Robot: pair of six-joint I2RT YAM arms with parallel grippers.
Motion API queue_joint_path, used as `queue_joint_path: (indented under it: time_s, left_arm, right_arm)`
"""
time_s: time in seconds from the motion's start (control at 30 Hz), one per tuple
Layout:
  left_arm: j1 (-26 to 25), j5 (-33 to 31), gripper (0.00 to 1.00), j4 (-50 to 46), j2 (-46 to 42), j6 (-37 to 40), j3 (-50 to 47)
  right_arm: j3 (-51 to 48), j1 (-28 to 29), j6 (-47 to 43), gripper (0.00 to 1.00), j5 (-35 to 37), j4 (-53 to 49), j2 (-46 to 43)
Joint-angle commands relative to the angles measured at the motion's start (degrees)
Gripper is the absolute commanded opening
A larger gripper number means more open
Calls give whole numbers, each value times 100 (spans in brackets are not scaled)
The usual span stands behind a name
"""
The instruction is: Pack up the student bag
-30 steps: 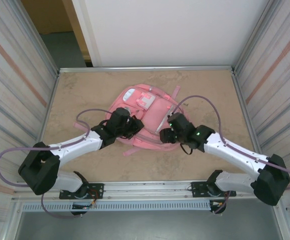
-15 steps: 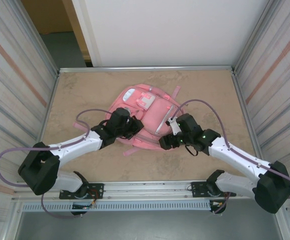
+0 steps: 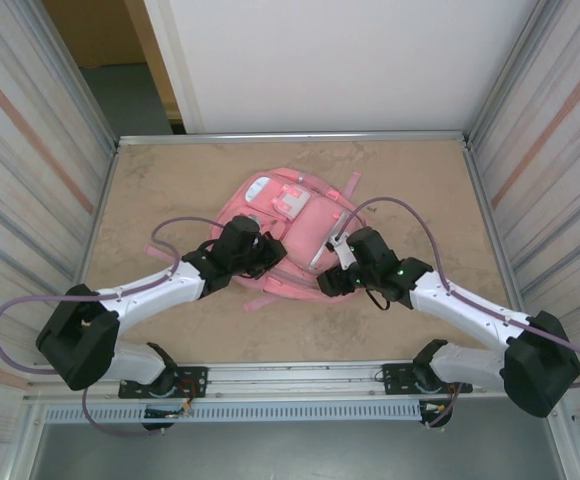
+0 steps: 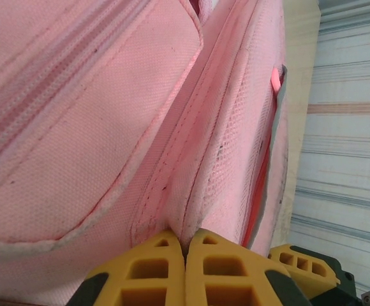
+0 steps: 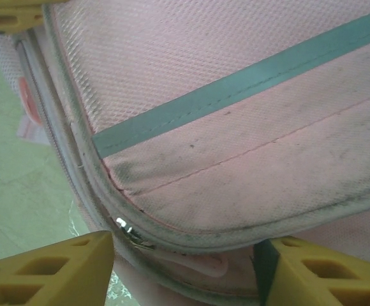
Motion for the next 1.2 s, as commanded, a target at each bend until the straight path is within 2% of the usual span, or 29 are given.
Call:
queue_joint_path:
  time_s: [0.0,0.3,0.4,0.57,0.7,0.83,0.93,1.17]
  left_arm:
    - [-29,-3,0,268,-250,118,94]
    - [-12,157,0,282,-204,99,162]
    - [-23,201,0,262,-228,114,174]
    - [-28,155,0,209,-359,124,93]
    - [45,-192,0,-59,-665,237,-78]
    - [388,-185,0,-285,-912,424,-226]
    - [677,-392,0,-437,-1020,723,-409]
    - [1849,731,0,-625,-897,1364,-450]
  right_arm:
    - [-72,217,-159,65,5,295,-109]
    - [208,497,-118,56,625,319,324]
    - [344,632,5,48,805,363,480]
    - [542,827,250,26,1093,253,627]
    - [509,881,334,15,989,210,522]
    - [363,909,467,0,1254,163,262]
    - [297,818,557,0,1544,31,204]
    - [312,259,828,0,1326,-89,533]
